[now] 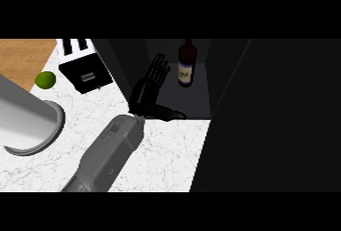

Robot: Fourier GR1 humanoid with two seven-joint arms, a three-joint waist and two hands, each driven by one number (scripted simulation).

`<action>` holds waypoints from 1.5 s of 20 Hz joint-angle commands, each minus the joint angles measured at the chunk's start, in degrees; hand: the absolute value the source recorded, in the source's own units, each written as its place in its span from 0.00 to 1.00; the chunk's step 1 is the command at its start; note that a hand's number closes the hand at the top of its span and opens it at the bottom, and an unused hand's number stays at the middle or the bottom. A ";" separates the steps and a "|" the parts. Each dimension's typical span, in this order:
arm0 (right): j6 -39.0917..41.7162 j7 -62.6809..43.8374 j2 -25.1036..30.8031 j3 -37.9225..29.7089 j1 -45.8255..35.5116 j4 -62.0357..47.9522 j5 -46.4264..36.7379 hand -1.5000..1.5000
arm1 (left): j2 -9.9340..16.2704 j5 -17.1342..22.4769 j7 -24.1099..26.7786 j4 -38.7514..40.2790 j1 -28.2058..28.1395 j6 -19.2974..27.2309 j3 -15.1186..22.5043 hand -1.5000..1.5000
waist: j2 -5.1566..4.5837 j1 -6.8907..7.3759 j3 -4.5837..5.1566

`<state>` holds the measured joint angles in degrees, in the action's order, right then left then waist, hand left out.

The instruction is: Pick up the wine, place it into the cabinet and close the cabinet

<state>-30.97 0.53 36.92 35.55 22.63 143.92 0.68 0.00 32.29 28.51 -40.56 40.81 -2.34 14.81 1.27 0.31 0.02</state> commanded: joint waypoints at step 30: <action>17.46 -0.18 13.71 11.93 2.13 13.18 1.44 1.00 | 21.34 6.67 -3.75 -42.52 -39.76 -8.35 -6.09 0.00 | -0.84 -1.11 0.06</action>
<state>-15.50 3.50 48.22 43.11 21.03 143.85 0.99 18.08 37.37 24.32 -83.44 1.80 -8.49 12.53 0.39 -0.02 0.08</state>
